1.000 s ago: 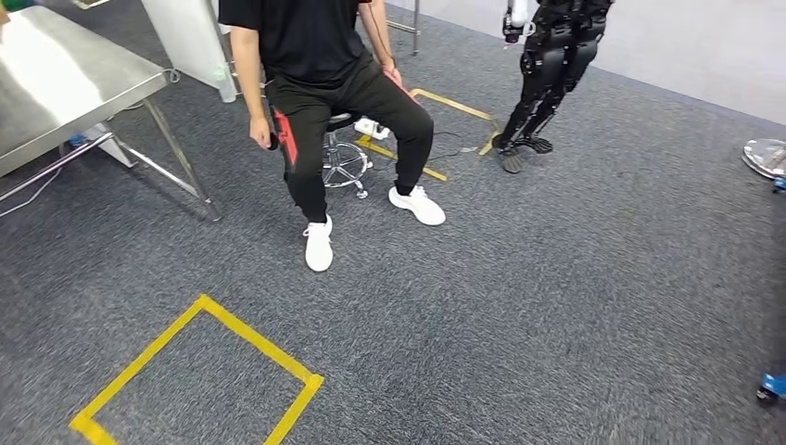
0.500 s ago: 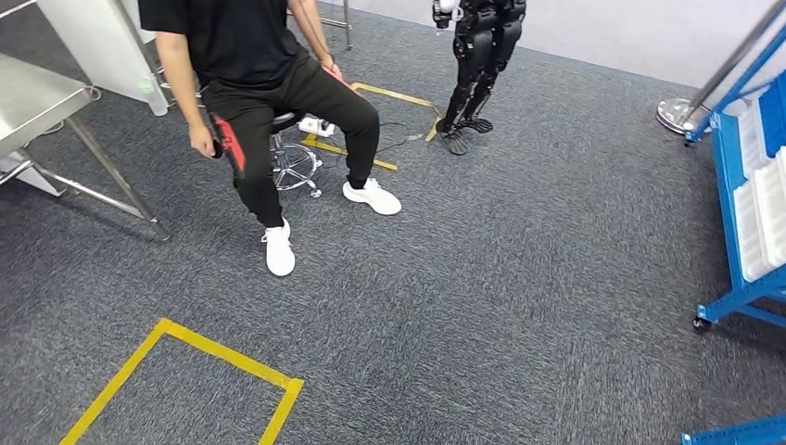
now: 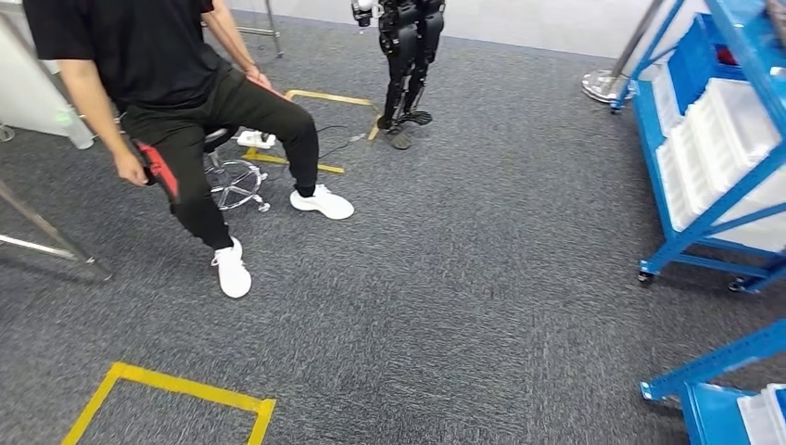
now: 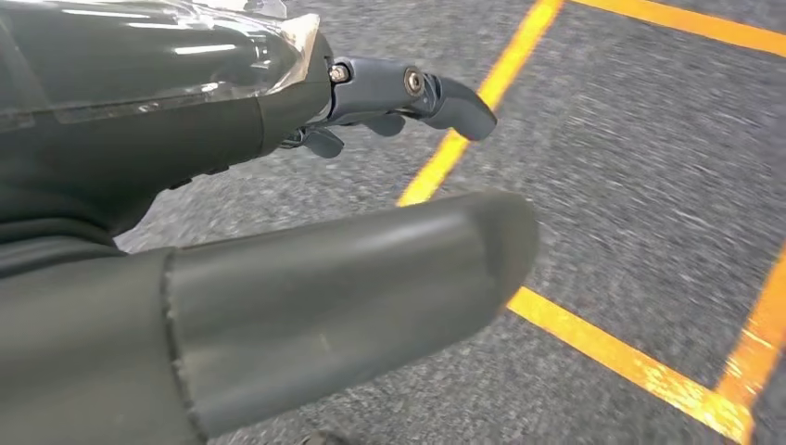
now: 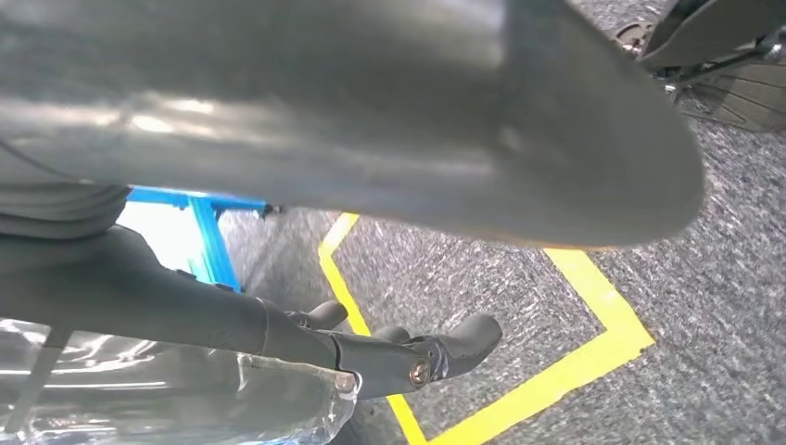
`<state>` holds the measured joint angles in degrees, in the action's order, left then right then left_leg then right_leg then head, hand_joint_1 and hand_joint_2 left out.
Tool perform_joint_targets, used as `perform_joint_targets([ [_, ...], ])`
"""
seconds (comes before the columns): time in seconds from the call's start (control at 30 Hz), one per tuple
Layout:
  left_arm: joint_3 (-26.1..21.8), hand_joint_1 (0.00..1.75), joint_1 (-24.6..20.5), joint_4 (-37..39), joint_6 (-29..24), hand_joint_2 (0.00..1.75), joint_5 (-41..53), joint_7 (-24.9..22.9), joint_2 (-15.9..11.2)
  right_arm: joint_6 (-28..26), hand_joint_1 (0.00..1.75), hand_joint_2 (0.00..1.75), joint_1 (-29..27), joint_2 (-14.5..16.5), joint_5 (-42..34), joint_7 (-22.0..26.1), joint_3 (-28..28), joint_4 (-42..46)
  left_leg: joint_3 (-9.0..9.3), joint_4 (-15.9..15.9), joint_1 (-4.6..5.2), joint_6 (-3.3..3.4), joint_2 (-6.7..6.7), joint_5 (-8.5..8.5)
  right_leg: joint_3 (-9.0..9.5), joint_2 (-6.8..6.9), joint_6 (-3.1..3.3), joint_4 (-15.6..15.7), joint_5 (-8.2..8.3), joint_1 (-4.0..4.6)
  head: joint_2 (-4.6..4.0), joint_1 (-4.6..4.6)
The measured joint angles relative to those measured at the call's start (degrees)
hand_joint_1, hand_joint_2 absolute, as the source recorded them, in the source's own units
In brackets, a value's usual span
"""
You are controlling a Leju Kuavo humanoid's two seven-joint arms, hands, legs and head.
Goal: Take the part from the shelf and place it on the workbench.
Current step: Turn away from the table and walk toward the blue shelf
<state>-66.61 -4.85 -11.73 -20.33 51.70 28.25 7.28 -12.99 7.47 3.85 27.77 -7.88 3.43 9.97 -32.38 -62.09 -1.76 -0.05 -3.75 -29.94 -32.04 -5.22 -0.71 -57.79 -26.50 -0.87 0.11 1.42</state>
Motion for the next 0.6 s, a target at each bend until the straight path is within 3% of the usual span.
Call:
perform_joint_targets([
  [0.07, 0.0, 0.00, 0.0, 0.0, -0.1, 0.00, 0.1, 0.0, 0.0, 0.0, 0.00, 0.00, 0.2, 0.0, 0.0, 0.0, 0.0, 0.0, 0.90, 2.4, 0.08, 0.37, -1.66, 0.41, -0.83, -1.31, -0.82, -0.3, 0.08, 0.19, 0.00, 0.04],
  [0.13, 0.0, 0.00, 0.0, 0.0, -0.1, 0.00, 0.1, 0.1, 0.1, 0.0, 0.00, 0.00, 0.2, -0.1, 0.0, -0.1, 0.0, 0.0, 0.98, 2.7, 0.52, 1.29, -0.36, 0.64, -1.60, -2.56, -1.75, -0.2, 0.40, 0.18, 0.00, 0.03],
  [0.2, 0.0, 0.00, -0.1, 0.0, -0.1, 0.00, 0.1, 0.1, 0.2, 0.0, 0.00, 0.00, 0.1, -0.2, 0.0, -0.1, 0.0, 0.0, 1.24, 3.4, 0.67, 2.34, 1.22, 1.07, -2.80, -0.63, -2.05, -2.0, -0.43, 0.22, 0.00, 0.09],
  [0.27, 0.0, 0.00, -0.1, 0.0, -0.1, 0.00, 0.1, 0.1, 0.2, 0.0, 0.00, 0.00, 0.2, -0.2, 0.0, -0.2, 0.0, 0.0, 1.38, 3.8, 0.89, 3.05, 3.07, 1.24, -6.05, 3.05, -1.67, -8.5, -3.33, 0.29, 0.00, 0.21],
  [0.33, 0.0, 0.00, 0.0, 0.0, 0.1, 0.00, 0.2, 0.3, 0.1, 0.0, 0.00, 0.00, 0.3, -0.2, -0.2, -0.2, 0.0, 0.0, 1.31, 3.8, 1.18, 3.24, 4.89, 1.19, -9.75, 4.36, -1.62, -16.0, -6.02, 0.25, 0.00, 0.26],
  [0.37, 0.0, 0.00, 0.0, 0.0, 0.5, 0.00, 0.3, 0.6, 0.1, 0.0, 0.00, 0.00, 0.2, -0.2, -0.4, -0.2, 0.0, 0.0, 1.30, 3.8, 1.27, 3.25, 5.70, 1.17, -10.34, 4.49, -1.87, -17.4, -6.26, 0.21, 0.00, 0.25],
  [0.4, 0.1, 0.00, 0.0, 0.0, 1.0, 0.00, 0.4, 1.1, 0.1, -0.1, 0.00, 0.00, 0.0, -0.2, -0.7, -0.1, 0.0, 0.0, 1.33, 3.8, 1.30, 3.23, 6.40, 1.14, -9.60, 4.67, -2.27, -16.2, -5.62, 0.18, 0.00, 0.25],
  [0.43, 0.2, 0.00, 0.0, 0.0, 1.6, 0.00, 0.6, 1.6, 0.1, -0.2, 0.00, 0.00, -0.2, -0.2, -1.0, 0.0, -0.1, 0.0, 1.39, 3.8, 1.32, 3.16, 7.04, 1.08, -7.62, 5.21, -2.67, -12.8, -4.34, 0.16, 0.00, 0.26],
  [0.5, 0.6, 0.00, 0.0, 0.0, 2.7, 0.00, 0.9, 2.5, 0.1, -0.5, 0.00, 0.00, -0.3, -0.3, -1.7, 0.3, -0.2, 0.0, 1.65, 3.7, 1.47, 2.82, 8.19, 0.85, -2.75, 7.92, -2.89, -4.1, -1.64, 0.39, 0.00, 0.25],
  [0.57, 0.9, 0.00, 0.0, 0.0, 3.3, 0.00, 1.2, 2.9, 0.1, -0.8, 0.00, 0.00, -0.3, -0.3, -2.1, 0.6, -0.4, 0.0, 2.00, 3.7, 1.67, 2.23, 9.26, 0.48, -0.73, 9.58, -2.18, 0.0, -0.39, 0.83, 0.00, 0.22],
  [0.6, 1.1, 0.00, -0.1, 0.0, 3.5, 0.00, 1.2, 3.0, 0.1, -0.9, 0.00, 0.00, -0.4, -0.3, -2.2, 0.7, -0.4, 0.0, 2.23, 3.8, 1.69, 1.89, 9.87, 0.33, -0.90, 9.18, -1.77, 0.1, -0.21, 1.09, 0.00, 0.20],
])
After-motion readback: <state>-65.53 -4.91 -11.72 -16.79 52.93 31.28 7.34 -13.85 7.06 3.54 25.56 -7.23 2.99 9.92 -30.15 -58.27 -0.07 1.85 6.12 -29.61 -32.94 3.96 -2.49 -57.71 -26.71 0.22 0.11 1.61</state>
